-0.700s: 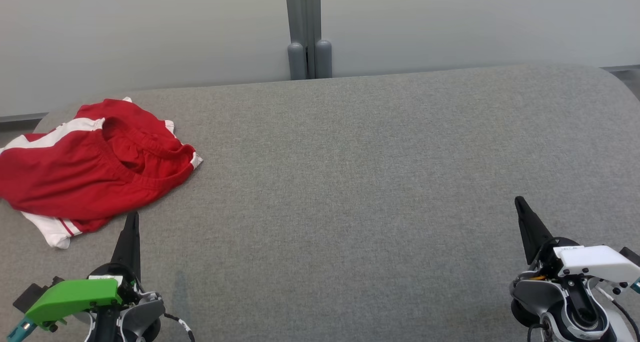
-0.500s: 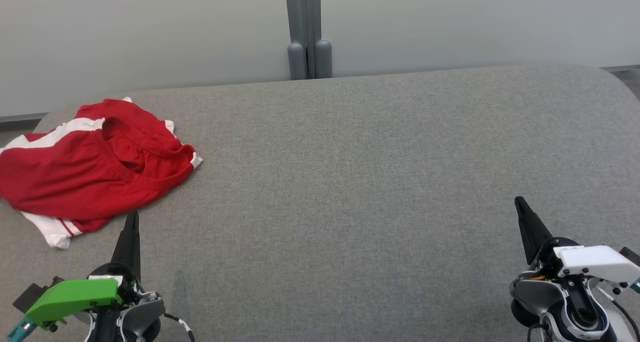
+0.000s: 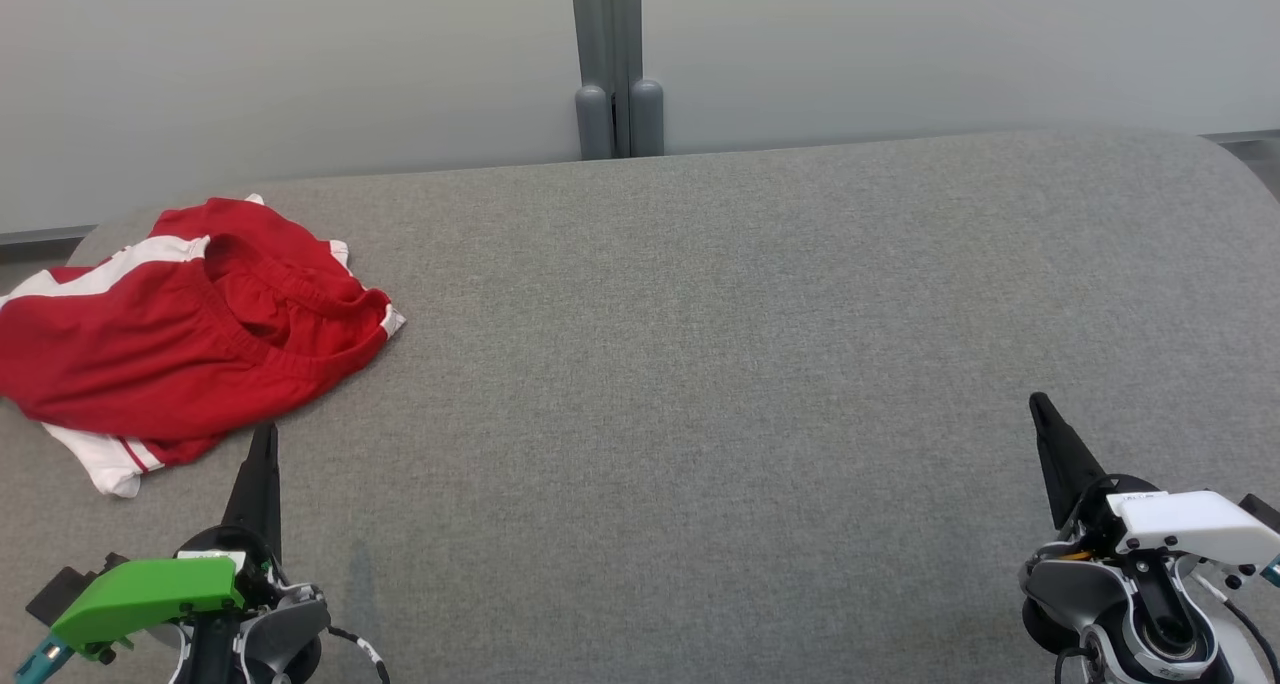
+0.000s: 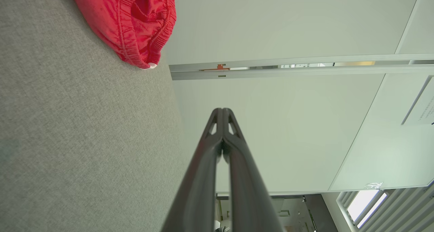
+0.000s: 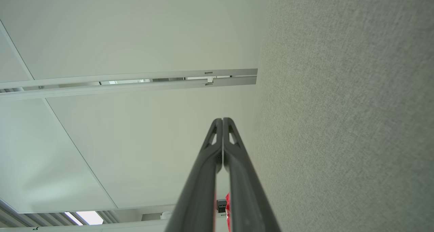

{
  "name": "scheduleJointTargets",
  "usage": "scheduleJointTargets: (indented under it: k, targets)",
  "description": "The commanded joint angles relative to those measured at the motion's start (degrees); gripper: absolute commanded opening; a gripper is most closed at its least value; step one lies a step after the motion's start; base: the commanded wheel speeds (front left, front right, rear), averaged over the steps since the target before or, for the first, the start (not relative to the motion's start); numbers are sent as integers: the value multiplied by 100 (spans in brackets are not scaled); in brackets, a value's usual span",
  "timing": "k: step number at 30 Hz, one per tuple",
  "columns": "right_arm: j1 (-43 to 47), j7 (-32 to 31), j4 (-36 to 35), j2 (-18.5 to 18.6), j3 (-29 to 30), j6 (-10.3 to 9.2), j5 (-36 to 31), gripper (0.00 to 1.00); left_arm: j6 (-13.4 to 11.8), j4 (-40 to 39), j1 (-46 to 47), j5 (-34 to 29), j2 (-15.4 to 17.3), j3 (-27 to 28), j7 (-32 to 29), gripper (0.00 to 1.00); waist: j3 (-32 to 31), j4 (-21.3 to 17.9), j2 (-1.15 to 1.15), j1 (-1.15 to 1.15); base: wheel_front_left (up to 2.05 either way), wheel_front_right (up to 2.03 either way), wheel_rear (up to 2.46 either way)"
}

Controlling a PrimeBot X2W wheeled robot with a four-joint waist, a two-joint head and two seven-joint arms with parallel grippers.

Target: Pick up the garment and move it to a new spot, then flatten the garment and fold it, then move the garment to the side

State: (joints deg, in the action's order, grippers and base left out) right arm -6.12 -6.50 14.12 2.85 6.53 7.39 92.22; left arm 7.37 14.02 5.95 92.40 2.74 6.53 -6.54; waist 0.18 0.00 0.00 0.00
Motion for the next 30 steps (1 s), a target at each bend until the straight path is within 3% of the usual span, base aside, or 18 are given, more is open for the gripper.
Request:
scheduleJointTargets:
  k: [1,30]
  targets:
    - [-27,-17,-24,5,4,24,40,0,33,-7,67,-3,20,8,-11,0,0,0,0,0,0,0,0]
    - [-27,-17,-24,5,4,24,40,0,33,-7,68,-3,20,8,-11,0,0,0,0,0,0,0,0]
